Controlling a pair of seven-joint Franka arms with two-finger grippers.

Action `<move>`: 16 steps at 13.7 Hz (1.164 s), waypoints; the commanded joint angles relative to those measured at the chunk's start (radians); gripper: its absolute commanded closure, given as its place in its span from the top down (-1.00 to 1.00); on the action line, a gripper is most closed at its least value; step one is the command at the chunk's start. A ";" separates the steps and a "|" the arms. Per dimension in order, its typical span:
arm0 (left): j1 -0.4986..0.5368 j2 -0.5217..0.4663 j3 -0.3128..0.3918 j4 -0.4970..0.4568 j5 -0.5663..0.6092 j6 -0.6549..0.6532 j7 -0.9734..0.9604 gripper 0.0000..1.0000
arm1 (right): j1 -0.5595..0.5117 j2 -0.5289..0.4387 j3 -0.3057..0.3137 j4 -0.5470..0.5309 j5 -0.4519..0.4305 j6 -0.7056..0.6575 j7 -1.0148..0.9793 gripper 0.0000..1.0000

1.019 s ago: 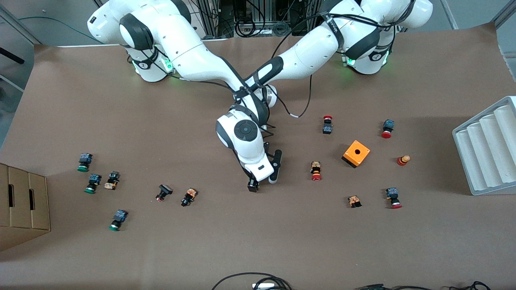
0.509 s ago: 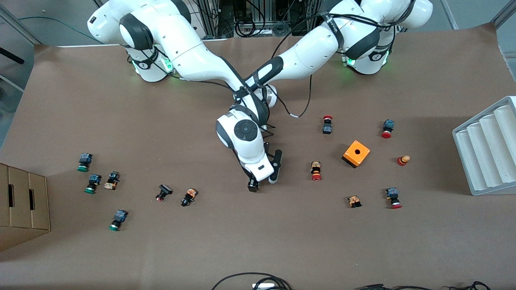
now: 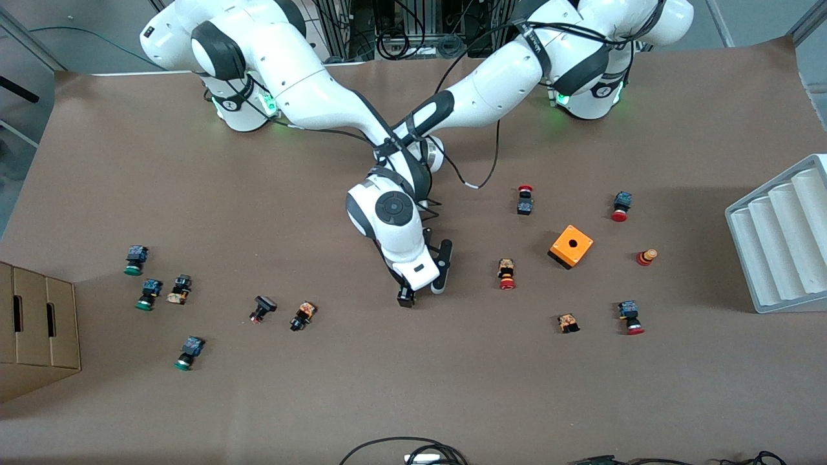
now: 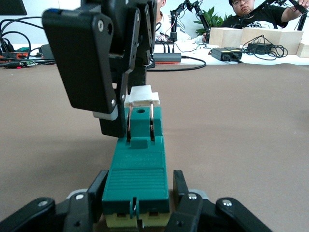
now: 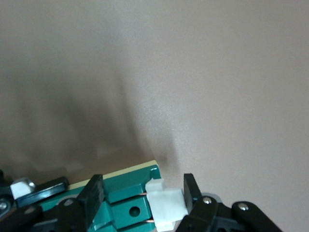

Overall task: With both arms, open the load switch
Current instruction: 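Close the right gripper on the white lever cap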

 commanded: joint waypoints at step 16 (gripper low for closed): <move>-0.015 0.018 0.011 0.020 0.011 -0.009 -0.013 0.19 | -0.004 0.004 -0.039 -0.011 -0.016 0.007 -0.105 0.45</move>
